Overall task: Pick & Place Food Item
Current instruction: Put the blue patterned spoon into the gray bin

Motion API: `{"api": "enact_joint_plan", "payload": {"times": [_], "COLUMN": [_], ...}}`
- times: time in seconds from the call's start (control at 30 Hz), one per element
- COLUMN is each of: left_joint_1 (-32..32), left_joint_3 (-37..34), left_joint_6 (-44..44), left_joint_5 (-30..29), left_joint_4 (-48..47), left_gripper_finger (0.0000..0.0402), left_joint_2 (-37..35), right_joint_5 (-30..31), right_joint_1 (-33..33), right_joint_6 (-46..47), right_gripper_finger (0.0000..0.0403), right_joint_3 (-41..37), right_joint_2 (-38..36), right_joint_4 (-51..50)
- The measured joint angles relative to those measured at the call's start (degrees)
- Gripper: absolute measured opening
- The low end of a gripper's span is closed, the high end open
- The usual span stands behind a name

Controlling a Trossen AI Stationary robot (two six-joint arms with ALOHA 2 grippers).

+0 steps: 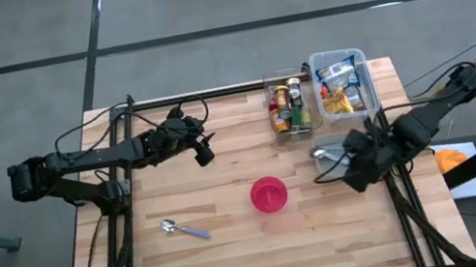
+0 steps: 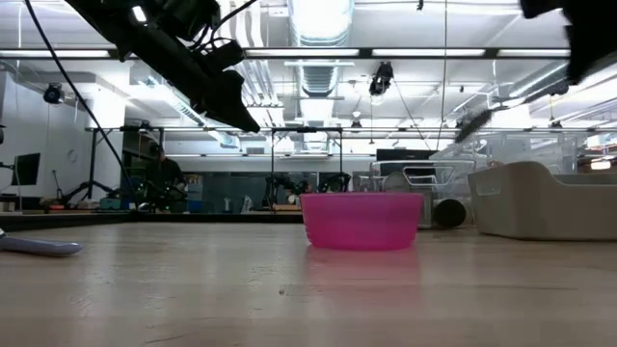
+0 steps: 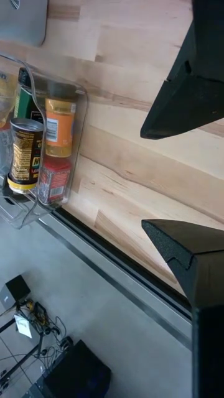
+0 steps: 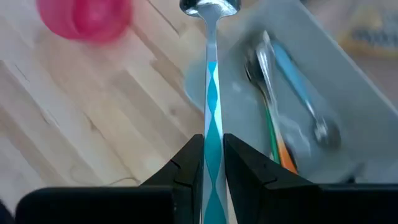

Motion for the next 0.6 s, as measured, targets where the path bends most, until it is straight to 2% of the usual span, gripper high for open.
{"api": "enact_joint_plan", "payload": {"times": [0.13, 0.33, 0.47, 0.6], "left_joint_1": [0.01, -0.01, -0.02, -0.02], "left_joint_3": [0.0, 0.0, 0.0, 0.0], "left_joint_6": [0.0, 0.0, 0.0, 0.0], "left_joint_5": [-0.01, -0.01, 0.01, 0.0], "left_joint_4": [0.0, 0.0, 0.0, 0.0], "left_gripper_finger": [0.0223, 0.0223, 0.0223, 0.0223], "left_joint_2": [0.0, 0.0, 0.0, 0.0], "right_joint_5": [-1.61, -2.12, -0.71, 3.2], "right_joint_1": [3.44, 5.68, 5.63, 5.63], "right_joint_6": [5.37, 5.94, 2.65, -0.86], "right_gripper_finger": [0.0053, 0.0053, 0.0053, 0.0053], "right_joint_3": [0.02, -1.37, -4.07, -7.3], "right_joint_2": [-1.52, 0.0, 1.36, 3.74], "right_joint_4": [-4.82, -12.62, -11.74, -10.46]}}
